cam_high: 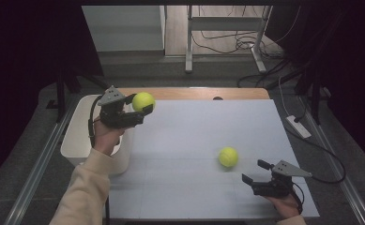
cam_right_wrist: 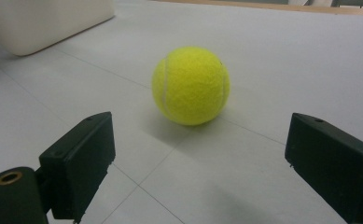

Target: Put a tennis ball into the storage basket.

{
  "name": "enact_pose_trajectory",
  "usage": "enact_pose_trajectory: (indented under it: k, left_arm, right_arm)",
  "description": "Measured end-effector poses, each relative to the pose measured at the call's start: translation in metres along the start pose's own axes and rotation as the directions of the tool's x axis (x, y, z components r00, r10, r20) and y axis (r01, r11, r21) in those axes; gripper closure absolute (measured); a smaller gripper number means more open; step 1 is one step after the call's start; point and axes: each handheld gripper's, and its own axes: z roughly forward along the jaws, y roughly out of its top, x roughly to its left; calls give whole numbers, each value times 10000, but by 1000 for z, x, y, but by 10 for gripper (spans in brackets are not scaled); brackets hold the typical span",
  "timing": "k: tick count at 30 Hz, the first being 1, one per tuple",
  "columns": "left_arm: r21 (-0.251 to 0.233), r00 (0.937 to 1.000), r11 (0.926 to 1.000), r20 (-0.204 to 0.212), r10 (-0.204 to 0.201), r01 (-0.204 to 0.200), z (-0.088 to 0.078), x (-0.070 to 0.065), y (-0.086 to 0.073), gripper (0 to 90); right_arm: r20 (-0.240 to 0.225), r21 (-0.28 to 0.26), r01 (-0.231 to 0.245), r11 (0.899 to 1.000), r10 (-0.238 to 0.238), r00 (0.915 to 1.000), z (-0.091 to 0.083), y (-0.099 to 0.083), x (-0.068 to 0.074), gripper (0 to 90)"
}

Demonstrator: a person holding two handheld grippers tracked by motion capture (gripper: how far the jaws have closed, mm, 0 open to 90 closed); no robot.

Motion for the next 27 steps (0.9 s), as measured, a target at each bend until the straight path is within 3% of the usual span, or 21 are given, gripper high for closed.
enact_pose_trajectory:
  k: [27]
  left_arm:
    - [156, 9966, 9993, -754, -338, 350, -8, 25, 0, 272]
  right_arm:
    - [23, -29, 6, 10000, -6, 10000, 0, 0, 0, 86]
